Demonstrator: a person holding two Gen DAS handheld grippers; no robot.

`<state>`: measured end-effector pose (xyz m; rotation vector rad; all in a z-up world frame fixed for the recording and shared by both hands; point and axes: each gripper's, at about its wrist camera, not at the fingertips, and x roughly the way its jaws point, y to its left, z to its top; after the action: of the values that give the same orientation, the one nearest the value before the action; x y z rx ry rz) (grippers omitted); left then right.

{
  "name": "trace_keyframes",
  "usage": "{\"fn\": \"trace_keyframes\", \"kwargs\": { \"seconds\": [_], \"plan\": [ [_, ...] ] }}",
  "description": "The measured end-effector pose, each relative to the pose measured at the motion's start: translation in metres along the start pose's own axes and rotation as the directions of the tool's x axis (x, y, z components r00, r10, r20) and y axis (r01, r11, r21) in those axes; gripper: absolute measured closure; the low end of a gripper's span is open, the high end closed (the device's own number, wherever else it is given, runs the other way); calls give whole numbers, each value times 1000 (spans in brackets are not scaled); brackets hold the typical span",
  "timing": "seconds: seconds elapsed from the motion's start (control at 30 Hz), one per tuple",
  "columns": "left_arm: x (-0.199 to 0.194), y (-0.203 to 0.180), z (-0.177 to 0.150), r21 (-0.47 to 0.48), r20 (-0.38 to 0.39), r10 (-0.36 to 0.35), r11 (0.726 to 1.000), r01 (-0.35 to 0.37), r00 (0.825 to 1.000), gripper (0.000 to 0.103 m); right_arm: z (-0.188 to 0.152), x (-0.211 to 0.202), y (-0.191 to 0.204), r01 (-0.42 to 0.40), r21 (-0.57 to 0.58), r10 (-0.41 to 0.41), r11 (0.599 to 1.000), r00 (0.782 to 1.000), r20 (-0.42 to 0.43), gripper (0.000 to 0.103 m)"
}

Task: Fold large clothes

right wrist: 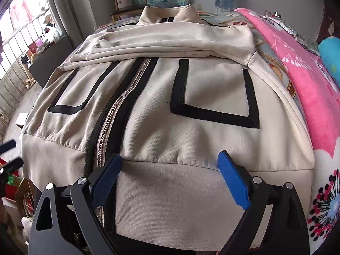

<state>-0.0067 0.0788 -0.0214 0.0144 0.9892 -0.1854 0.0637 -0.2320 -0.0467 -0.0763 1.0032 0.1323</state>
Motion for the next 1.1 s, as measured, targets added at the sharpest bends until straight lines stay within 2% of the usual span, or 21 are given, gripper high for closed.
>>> {"fn": "trace_keyframes", "kwargs": {
  "seconds": [0.1, 0.2, 0.33, 0.5, 0.6, 0.8, 0.87, 0.93, 1.1],
  "plan": [
    [-3, 11, -20, -72, -12, -36, 997, 35, 999, 35, 1, 1, -3, -13, 0, 13, 1000, 1000, -9, 13],
    [1, 18, -28, -125, -24, -76, 989, 73, 997, 44, 2, 1, -2, -16, -1, 16, 1000, 1000, -17, 13],
    [8, 24, -31, -169, -28, -117, 979, 110, 993, 52, 2, 2, -2, -12, 1, 12, 1000, 1000, -19, 13],
    [20, 34, -26, -224, -41, -188, 959, 174, 981, 52, 2, 2, -2, -9, 0, 9, 1000, 1000, -16, 13],
    [30, 37, -24, -244, -59, -209, 951, 189, 976, 52, 2, 2, -2, -7, -2, 7, 1000, 1000, -16, 13],
    [41, 43, -22, -269, -62, -237, 939, 212, 969, 52, 2, 3, -2, -6, -6, 6, 1000, 1000, -18, 12],
    [40, 42, -21, -270, -55, -254, 935, 230, 966, 59, 2, 3, -2, -8, -5, 8, 1000, 1000, -20, 12],
    [35, 40, -21, -249, -50, -253, 940, 234, 966, 64, 3, 4, -3, -10, -5, 10, 1000, 1000, -20, 12],
    [24, 32, -18, -200, -24, -259, 948, 249, 966, 65, 2, 5, -3, -10, -3, 10, 1000, 1000, -15, 10]
  ]
}}
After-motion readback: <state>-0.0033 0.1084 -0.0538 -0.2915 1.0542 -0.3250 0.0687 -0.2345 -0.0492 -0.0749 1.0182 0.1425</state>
